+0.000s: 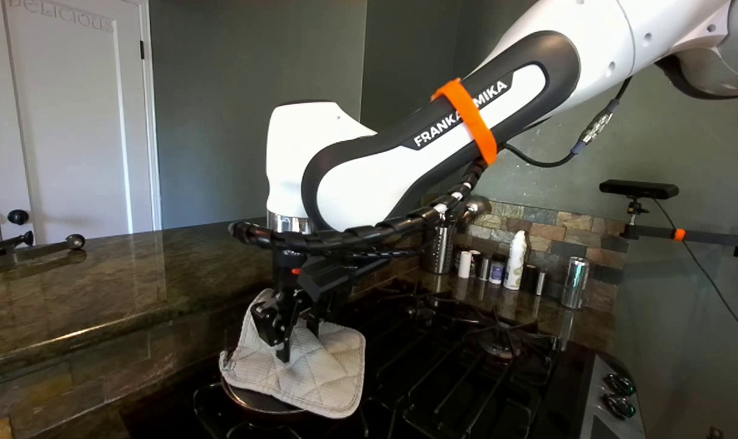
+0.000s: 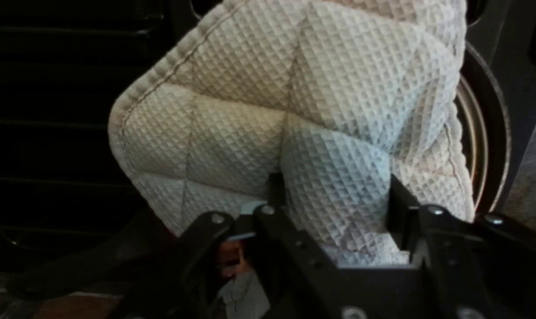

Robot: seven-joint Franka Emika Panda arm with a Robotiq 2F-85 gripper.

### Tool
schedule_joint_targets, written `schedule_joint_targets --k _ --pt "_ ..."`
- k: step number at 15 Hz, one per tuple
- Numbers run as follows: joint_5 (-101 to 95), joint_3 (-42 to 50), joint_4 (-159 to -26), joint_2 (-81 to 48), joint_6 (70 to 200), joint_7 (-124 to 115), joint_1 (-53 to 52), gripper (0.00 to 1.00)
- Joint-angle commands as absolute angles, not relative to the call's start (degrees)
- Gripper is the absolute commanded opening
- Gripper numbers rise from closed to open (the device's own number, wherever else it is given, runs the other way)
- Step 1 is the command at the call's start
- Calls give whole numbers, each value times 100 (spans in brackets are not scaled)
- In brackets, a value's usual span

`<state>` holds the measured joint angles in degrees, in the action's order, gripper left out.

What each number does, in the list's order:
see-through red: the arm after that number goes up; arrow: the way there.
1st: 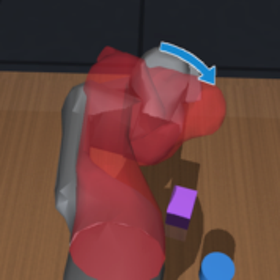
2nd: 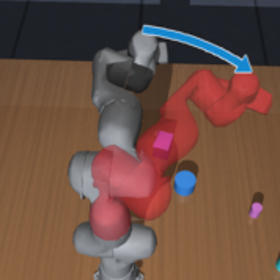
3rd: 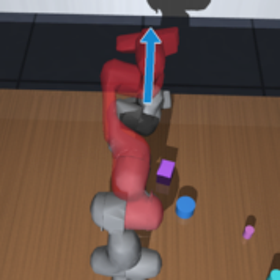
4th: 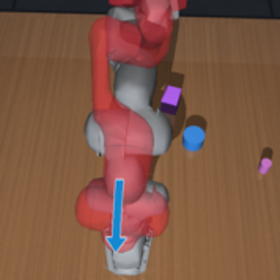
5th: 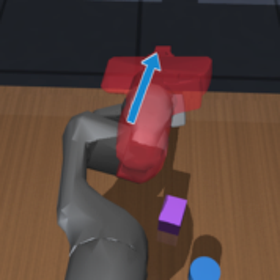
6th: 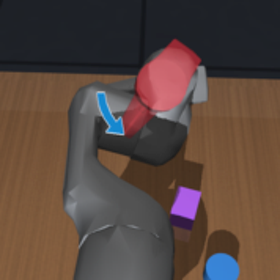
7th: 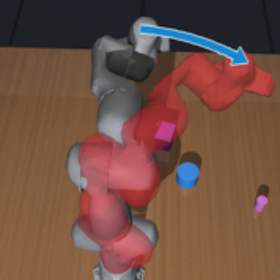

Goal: Move the black pot backwards then put the lid on top

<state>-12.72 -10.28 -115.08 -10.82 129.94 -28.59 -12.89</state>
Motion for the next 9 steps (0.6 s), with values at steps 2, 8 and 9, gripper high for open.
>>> schedule_joint_targets --k 2,8,9 --pt "-960 -979 -11345 -1088 12766 -2755 -1352 30" --pt "-770 -960 -11294 -1124 12708 -2734 -1349 30" --pt "-758 -956 -11281 -1135 12689 -2736 -1351 30"
